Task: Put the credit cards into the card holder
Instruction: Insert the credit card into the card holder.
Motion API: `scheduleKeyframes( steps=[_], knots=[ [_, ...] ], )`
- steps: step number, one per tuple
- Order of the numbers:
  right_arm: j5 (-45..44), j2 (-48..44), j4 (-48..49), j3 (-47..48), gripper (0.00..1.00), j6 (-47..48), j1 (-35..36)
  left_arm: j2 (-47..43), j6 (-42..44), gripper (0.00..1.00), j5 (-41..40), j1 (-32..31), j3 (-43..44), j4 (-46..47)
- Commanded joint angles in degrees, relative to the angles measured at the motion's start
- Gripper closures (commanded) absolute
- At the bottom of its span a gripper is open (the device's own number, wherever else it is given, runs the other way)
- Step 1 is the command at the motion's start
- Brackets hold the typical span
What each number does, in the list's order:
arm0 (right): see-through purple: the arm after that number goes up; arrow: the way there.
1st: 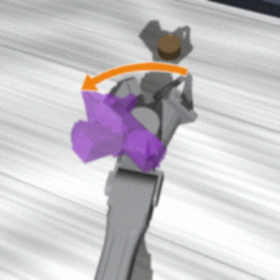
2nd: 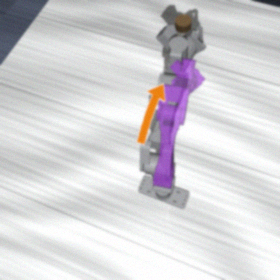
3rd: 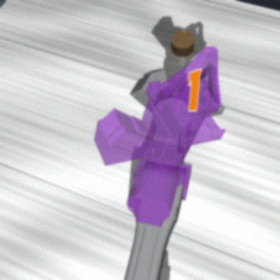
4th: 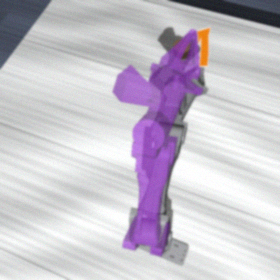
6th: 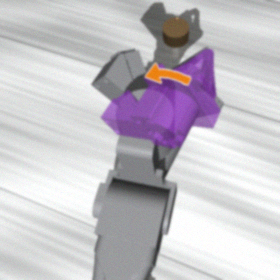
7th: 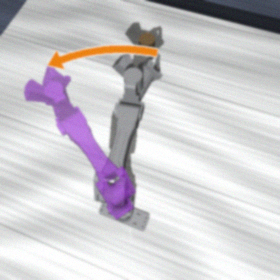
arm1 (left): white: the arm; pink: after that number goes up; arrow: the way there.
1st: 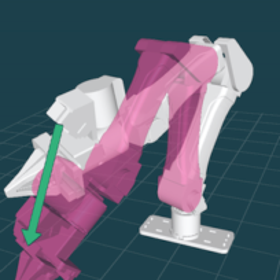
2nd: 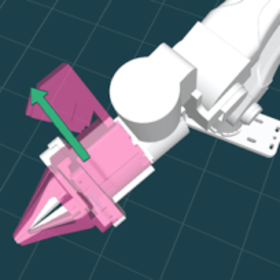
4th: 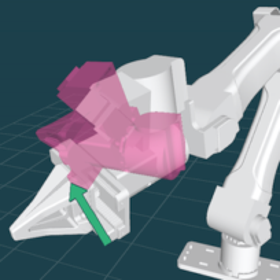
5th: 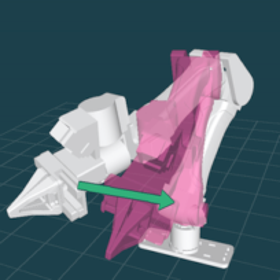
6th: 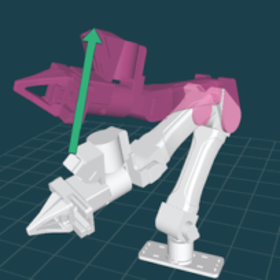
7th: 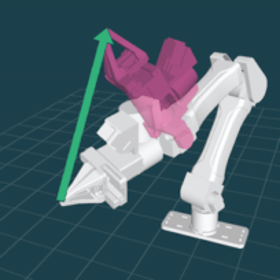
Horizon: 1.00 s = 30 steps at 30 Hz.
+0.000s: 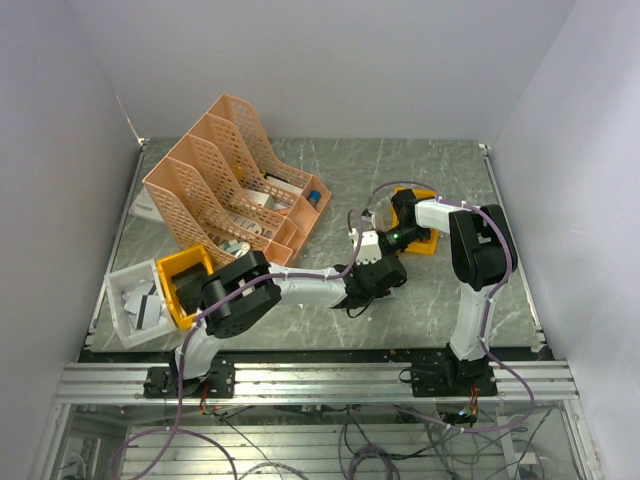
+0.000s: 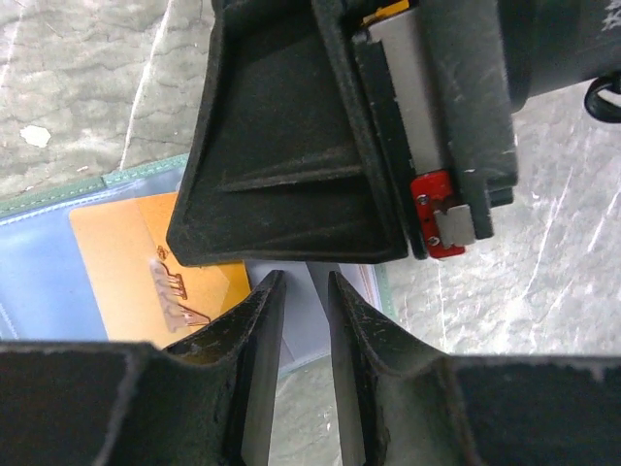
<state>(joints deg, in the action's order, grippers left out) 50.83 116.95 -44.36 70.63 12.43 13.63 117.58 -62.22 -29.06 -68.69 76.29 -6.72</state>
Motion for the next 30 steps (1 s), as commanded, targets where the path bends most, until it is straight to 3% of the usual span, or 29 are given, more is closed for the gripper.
scheduleKeyframes(
  steps=[1, 14, 30],
  knots=[
    [-2.14, 1.39, 2.33, 0.26, 0.92, 0.65, 0.58, 2.27, -2.18, 0.64, -6.88, -0.57, 3.78, -6.89],
    [-1.62, 1.53, 1.76, 0.56, 0.84, 0.76, 0.56, 4.77, -6.94, 0.58, -11.38, -0.64, 7.64, -14.92],
    [-0.20, -0.39, 1.35, 1.64, 0.64, 1.48, 0.52, 4.42, -8.19, 0.55, -13.55, -0.66, 7.75, -16.56]
  ],
)
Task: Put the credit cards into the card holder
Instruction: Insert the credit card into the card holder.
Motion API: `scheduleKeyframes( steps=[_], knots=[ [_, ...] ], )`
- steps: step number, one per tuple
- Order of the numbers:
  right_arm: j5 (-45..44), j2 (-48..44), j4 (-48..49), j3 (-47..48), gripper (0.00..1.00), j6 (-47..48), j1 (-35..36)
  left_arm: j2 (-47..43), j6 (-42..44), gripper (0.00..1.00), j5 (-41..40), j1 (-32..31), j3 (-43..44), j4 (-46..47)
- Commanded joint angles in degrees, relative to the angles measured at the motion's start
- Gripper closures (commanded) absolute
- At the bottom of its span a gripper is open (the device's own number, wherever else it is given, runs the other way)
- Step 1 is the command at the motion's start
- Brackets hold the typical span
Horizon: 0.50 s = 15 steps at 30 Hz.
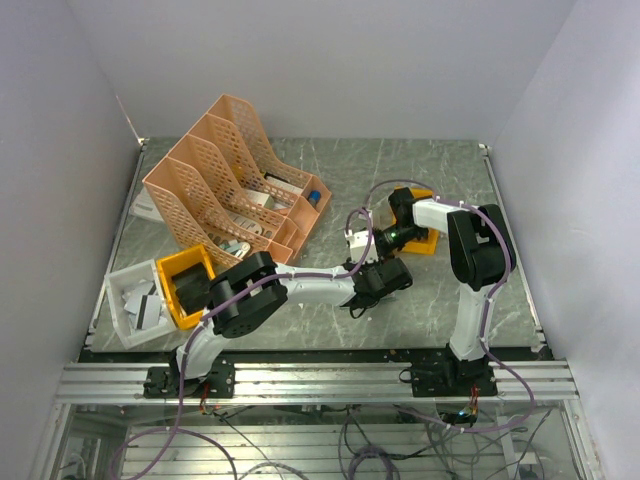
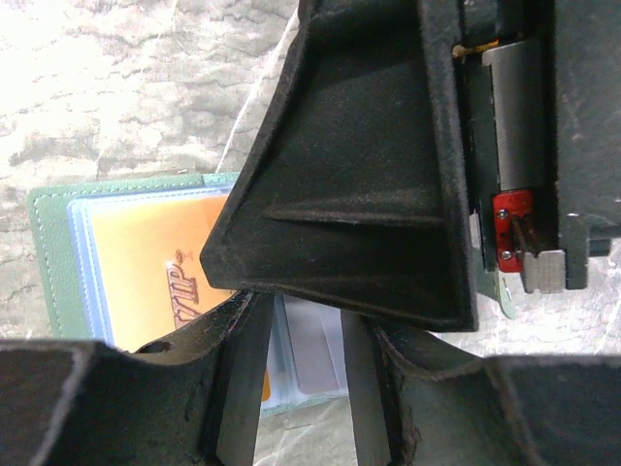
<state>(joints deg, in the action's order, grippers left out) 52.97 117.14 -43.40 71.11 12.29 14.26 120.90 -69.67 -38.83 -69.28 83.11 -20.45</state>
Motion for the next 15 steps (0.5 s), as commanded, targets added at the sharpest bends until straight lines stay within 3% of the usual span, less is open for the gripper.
scheduleKeyframes(
  steps=[1, 10, 15],
  knots=[
    [-2.22, -1.00, 0.22, 1.28, 0.63, 1.84, -0.15, 0.83, -0.59, 0.55, -3.87, -0.07, 0.87, -2.80],
    [-1.38, -6.49, 0.22, 1.04, 0.59, 2.91, -0.22, -7.94, 11.25, 0.53, -1.73, -1.03, -3.60, 4.97],
    [-0.46, -8.98, 1.25, 0.00, 0.59, 3.49, -0.37, -15.14, 18.57, 0.53, 4.75, -1.04, -12.80, 15.54]
  ],
)
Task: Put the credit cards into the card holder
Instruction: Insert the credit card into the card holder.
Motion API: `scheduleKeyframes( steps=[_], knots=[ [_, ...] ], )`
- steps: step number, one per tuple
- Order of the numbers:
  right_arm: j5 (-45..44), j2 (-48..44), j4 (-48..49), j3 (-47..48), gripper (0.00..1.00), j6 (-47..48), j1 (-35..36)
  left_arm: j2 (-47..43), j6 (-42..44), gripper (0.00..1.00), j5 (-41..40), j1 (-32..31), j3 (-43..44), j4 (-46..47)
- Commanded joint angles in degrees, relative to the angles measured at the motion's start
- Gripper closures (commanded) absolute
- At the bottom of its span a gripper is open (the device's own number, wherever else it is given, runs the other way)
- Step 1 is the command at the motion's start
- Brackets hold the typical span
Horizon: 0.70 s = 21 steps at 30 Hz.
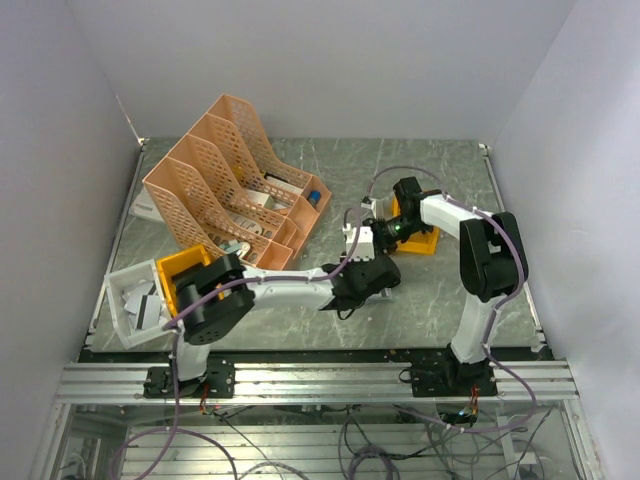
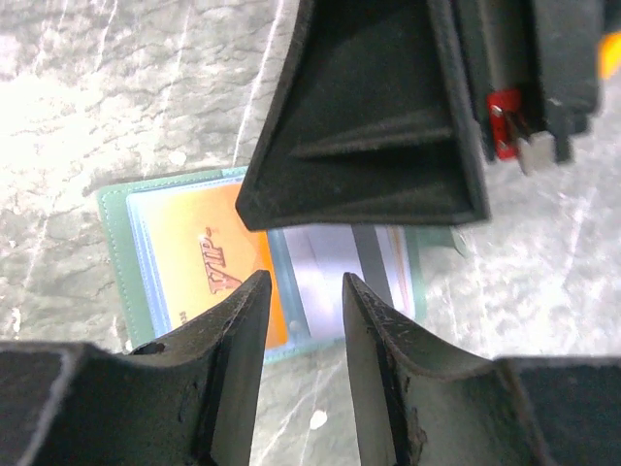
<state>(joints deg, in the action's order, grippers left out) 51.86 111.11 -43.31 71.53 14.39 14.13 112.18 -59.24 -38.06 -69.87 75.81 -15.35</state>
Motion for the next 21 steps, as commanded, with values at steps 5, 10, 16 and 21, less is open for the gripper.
scheduleKeyframes(
  steps=[5, 10, 16, 21],
  knots=[
    [1.57, -7.10, 5.52, -3.82, 0.59, 2.76, -0.24, -16.97, 16.23, 0.54, 9.24, -0.62, -18.65, 25.18],
    [3.15, -14.83, 17.69, -13.17, 0.80, 4.39, -0.06, -27.58, 21.17, 0.47, 7.37, -0.54, -27.24, 28.69],
    [5.00, -22.86, 22.75, -20.92, 1.00, 23.91, 0.35, -33.30, 20.32, 0.28, 15.26, 3.50, -33.03, 29.22],
    [5.33, -19.39, 10.99, -16.94, 1.00, 40.92, 1.30, -33.33, 13.68, 0.55, 22.66, 9.05, -36.36, 30.16]
  ],
)
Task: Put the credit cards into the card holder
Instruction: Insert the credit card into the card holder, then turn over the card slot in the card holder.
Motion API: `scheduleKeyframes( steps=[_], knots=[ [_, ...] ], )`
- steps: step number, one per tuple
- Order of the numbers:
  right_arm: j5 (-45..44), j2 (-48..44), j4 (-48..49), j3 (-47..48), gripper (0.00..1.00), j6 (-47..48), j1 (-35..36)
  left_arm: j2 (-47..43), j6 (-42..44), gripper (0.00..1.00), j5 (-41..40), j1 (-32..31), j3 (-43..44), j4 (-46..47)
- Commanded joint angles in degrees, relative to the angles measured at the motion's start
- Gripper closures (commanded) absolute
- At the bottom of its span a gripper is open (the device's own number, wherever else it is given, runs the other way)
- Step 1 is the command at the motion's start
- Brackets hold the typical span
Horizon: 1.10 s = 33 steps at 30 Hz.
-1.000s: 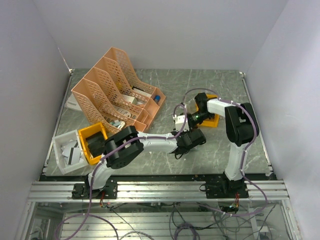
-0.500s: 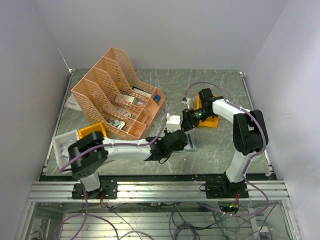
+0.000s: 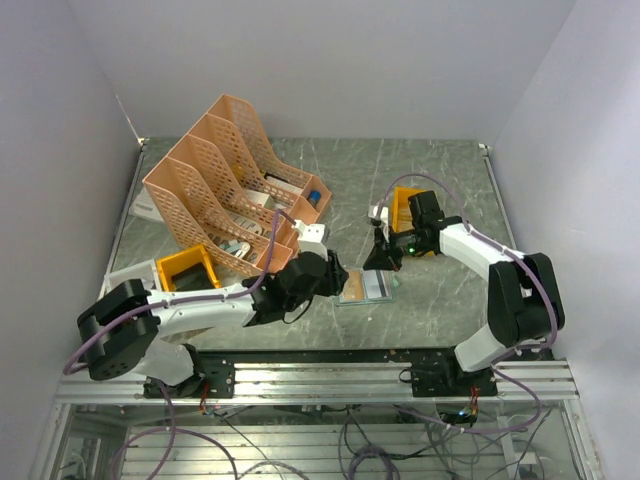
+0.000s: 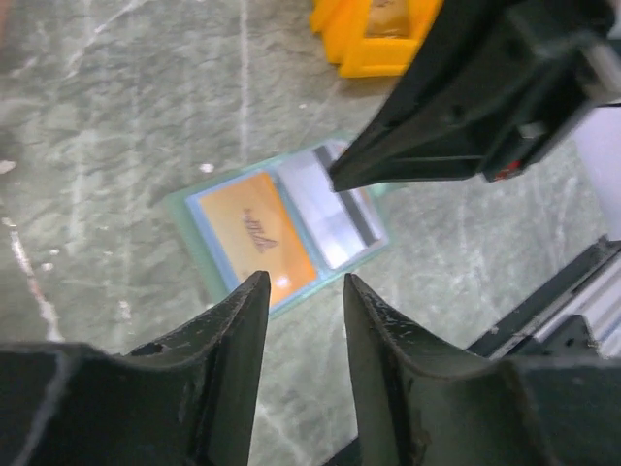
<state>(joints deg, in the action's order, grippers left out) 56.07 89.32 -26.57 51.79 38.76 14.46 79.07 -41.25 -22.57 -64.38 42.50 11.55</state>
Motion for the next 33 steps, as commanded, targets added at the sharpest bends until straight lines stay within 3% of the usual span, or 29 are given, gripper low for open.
scheduleKeyframes(
  steps=[1, 4, 9, 17, 33],
  knots=[
    [0.58, 3.57, -5.83, 3.26, 1.00, 16.18, 1.46, -0.27, -5.51, 0.62, 8.01, 4.34, -3.93, 3.89],
    [-0.90, 4.22, -3.68, 2.62, 1.00, 12.21, 2.73, 0.25, -7.12, 0.75, 9.13, 6.09, -4.42, 2.78],
    [-4.33, 5.33, -1.59, 1.59, 1.00, 7.45, 4.31, 4.18, -7.41, 0.85, 11.77, 7.31, -3.16, 1.61],
    [-8.92, 8.72, -2.39, 2.44, 1.00, 5.23, 5.47, 10.27, -8.13, 0.86, 13.32, 8.42, -2.91, 3.61],
    [-12.87, 11.92, -2.36, 2.81, 1.00, 3.34, 6.12, 12.72, -7.57, 0.83, 14.74, 8.83, -2.04, 4.85]
  ],
)
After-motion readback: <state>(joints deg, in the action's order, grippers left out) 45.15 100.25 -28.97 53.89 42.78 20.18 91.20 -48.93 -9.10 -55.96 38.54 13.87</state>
